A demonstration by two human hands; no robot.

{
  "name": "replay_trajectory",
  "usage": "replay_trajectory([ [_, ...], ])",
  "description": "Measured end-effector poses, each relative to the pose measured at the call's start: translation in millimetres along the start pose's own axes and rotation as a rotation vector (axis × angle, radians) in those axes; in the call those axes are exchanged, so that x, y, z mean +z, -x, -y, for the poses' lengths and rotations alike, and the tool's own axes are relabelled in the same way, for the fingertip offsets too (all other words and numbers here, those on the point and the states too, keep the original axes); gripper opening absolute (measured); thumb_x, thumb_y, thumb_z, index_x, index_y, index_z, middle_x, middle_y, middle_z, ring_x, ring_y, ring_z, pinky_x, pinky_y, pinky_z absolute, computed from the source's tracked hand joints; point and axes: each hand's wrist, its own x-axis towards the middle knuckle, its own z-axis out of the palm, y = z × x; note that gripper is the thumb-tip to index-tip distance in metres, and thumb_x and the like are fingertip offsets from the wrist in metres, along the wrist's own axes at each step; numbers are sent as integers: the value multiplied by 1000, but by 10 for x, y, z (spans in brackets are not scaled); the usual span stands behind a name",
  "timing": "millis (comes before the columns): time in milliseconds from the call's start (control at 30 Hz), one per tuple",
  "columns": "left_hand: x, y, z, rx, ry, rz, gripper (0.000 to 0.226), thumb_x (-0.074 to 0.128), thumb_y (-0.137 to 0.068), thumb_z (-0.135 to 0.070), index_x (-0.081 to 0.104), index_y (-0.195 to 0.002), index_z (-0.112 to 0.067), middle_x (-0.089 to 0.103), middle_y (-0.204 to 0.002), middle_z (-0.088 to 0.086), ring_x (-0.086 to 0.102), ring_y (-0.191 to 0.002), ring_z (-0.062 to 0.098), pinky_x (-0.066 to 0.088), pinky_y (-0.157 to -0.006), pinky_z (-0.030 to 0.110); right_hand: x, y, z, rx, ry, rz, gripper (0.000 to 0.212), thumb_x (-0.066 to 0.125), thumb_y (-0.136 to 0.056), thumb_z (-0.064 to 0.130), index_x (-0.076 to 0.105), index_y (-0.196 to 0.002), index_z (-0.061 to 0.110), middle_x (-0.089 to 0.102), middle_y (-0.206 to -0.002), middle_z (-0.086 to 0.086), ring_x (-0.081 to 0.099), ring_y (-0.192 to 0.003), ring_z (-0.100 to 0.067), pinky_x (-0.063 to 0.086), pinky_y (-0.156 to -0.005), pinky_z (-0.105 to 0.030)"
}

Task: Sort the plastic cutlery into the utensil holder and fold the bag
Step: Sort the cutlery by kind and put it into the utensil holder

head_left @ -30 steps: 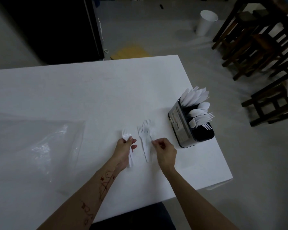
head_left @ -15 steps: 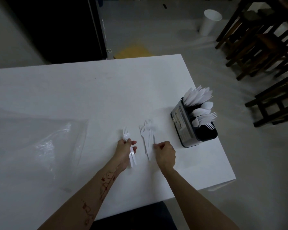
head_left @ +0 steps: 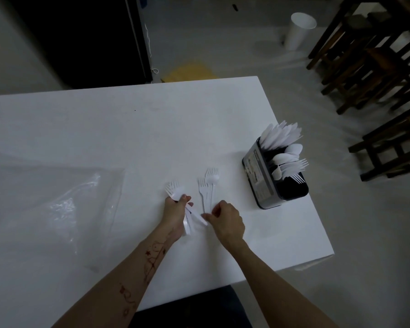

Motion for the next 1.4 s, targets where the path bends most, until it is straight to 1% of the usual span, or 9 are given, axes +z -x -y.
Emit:
replay_trajectory([
  [100, -54, -25, 13, -7, 2, -13, 25, 43, -101, -17, 49, -119, -1, 62, -92, 7, 63, -76, 20, 50, -63, 31, 6, -11, -11, 31, 10, 57, 21, 70, -87, 38, 58, -89, 22, 62, -89, 3, 60, -77, -14, 49, -68, -28],
  [233, -88, -77, 76, 4, -116, -49, 33, 47, -100, -19, 48, -121, 6, 59, -102, 11, 53, -65, 15, 47, -60, 25, -44, 2, -23, 64, -410, 46, 13, 69, -91, 30, 65, -92, 17, 68, -87, 4, 65, -80, -15, 50, -69, -22],
  [433, -28, -20, 48, -51, 18, 124, 33, 51, -97, -30, 48, -122, -8, 61, -114, 8, 61, -95, 21, 52, -81, 36, -113, 46, 83, -78, -507, 307, 5, 72, -89, 20, 72, -86, 16, 71, -78, 5, 63, -66, -8, 49, -54, -18],
  [633, -61, -40, 44, 4, -58, 36, 29, 51, -97, -13, 47, -123, 1, 58, -98, 6, 57, -79, 16, 49, -69, 28, -29, -91, 79, 78, -143, -127, 29, 69, -88, 42, 57, -95, 17, 62, -90, 2, 61, -77, -15, 51, -70, -28],
  [900, -154, -62, 95, 34, -130, 68, 33, 60, -92, -12, 50, -121, 1, 57, -92, 6, 57, -76, 14, 49, -67, 23, -78, -197, 39, 106, -8, -20, 17, 61, -94, 26, 58, -103, 12, 63, -102, -5, 59, -86, -19, 49, -71, -32],
  [1033, -167, -25, 69, 34, -65, 82, 7, 59, -92, -5, 57, -98, -8, 58, -83, 5, 56, -72, 14, 50, -69, 25, -86, -145, 44, 53, 85, -49, 14, 57, -95, 22, 57, -102, 10, 62, -96, -5, 61, -84, -21, 51, -69, -32],
  [1133, -170, -5, 38, 30, -4, 106, 6, 62, -90, -6, 59, -92, -12, 59, -85, 5, 56, -75, 15, 48, -70, 26, -104, -107, 1, -59, -174, -70, 9, 57, -96, 18, 60, -101, 11, 66, -94, -4, 62, -82, -18, 55, -72, -30],
  [1300, -167, -12, 4, 10, 92, 163, 24, 65, -90, -22, 62, -109, -9, 67, -98, 11, 64, -93, 25, 52, -74, 33, -139, 19, 81, -181, -508, 299, 13, 60, -97, 17, 71, -103, 12, 70, -88, -2, 63, -71, -12, 53, -60, -20],
  [1400, -167, -24, 7, 24, 42, 127, 20, 61, -92, -13, 58, -108, -2, 64, -86, 12, 63, -80, 25, 52, -76, 36, -95, 34, 74, -158, -485, 292, 12, 66, -93, 18, 73, -97, 10, 72, -82, -1, 65, -67, -14, 55, -60, -21],
])
